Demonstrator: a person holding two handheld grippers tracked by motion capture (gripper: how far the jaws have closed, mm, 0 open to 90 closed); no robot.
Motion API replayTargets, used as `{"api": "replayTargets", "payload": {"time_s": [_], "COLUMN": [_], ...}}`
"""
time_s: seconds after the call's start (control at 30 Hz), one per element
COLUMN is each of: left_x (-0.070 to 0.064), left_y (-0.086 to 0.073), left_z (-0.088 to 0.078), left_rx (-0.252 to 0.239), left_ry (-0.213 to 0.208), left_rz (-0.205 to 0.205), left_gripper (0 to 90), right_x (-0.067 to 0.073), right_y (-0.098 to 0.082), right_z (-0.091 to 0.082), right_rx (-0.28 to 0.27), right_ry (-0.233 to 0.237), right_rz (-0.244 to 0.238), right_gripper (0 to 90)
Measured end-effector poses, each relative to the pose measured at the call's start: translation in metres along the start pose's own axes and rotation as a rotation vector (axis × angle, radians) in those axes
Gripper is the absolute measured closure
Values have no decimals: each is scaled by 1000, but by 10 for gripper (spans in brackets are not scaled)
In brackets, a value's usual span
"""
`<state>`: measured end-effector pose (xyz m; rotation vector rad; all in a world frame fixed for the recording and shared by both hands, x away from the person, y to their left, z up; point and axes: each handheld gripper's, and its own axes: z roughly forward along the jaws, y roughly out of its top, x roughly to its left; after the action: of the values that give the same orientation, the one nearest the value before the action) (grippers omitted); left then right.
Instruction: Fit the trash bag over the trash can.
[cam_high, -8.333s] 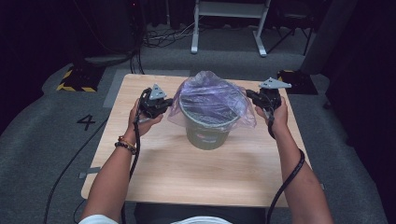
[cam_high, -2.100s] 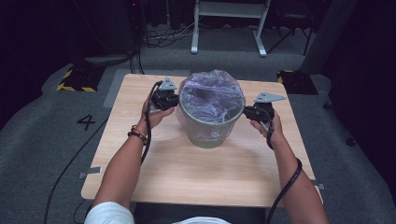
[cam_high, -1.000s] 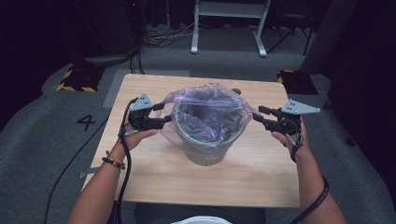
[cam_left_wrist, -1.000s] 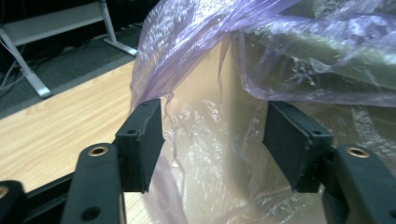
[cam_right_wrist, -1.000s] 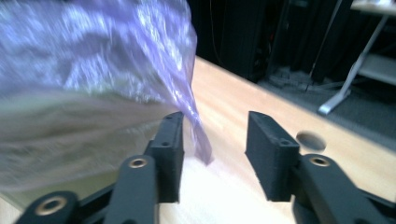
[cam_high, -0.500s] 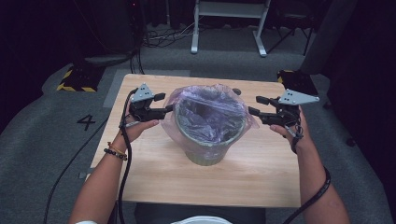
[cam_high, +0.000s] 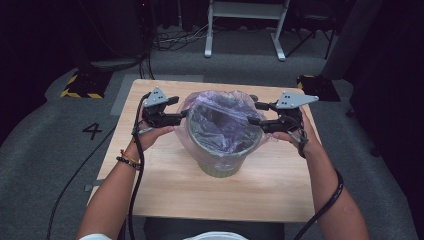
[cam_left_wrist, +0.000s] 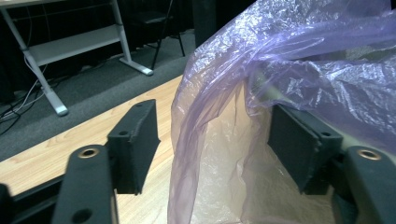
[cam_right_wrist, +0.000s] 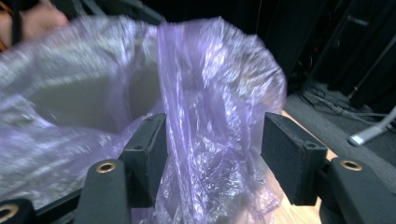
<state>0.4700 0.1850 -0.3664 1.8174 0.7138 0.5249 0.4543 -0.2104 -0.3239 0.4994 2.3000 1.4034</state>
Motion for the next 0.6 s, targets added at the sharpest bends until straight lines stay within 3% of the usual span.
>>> {"api": "replayTargets", "payload": {"time_s": [0.2,0.3,0.4,0.47,0.53,0.6], "left_x": [1,-4,-12,-19,-25,-29], "left_y": [-10,-20,-33,-39,-43,-44], "left_z": [-17,-21,-22,-20,-16,-11], "left_rx": [-2,55,84,103,114,132], "left_ry": [-37,-65,-111,-129,-118,-131], "left_rz": [-8,5,-3,18,44,76], "left_gripper": [270,224,203,214,309,519], "right_x": [-3,-4,-5,-6,-8,-12], "right_y": [-1,0,1,1,1,1], "right_z": [9,9,8,7,6,4], "right_rx": [86,89,85,74,56,37], "right_ry": [-40,-56,-80,-90,-106,-120], "right_rz": [10,22,27,31,49,77], "right_gripper": [723,846,897,899,899,899]}}
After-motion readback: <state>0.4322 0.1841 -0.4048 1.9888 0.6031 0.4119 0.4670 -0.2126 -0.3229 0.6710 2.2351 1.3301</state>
